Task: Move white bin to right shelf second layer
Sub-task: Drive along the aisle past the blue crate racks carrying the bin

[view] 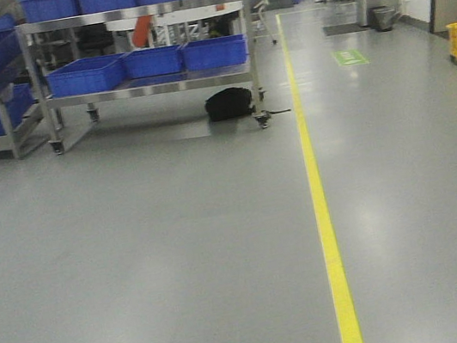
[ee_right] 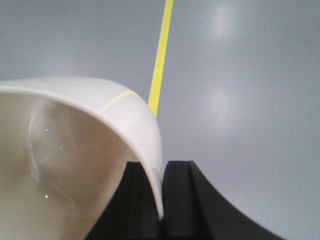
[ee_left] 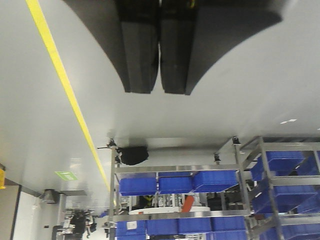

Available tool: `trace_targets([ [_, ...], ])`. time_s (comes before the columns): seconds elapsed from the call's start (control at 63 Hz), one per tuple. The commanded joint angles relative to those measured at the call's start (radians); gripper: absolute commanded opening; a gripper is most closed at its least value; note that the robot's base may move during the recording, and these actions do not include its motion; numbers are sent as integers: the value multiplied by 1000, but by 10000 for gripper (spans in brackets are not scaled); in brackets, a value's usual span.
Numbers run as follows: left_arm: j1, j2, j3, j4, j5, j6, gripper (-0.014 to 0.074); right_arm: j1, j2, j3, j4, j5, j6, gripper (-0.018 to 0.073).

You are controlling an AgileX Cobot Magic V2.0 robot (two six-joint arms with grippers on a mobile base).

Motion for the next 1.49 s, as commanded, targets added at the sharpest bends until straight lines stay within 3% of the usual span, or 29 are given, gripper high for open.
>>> trace_targets([
  [0.0, -8, -13, 37, -6, -84, -3, 85, -5, 2, -32, 5, -88, -1, 48],
  [1.477, -8, -13, 37, -6, -84, -3, 85, -5, 2, -32, 5, -88, -1, 48],
])
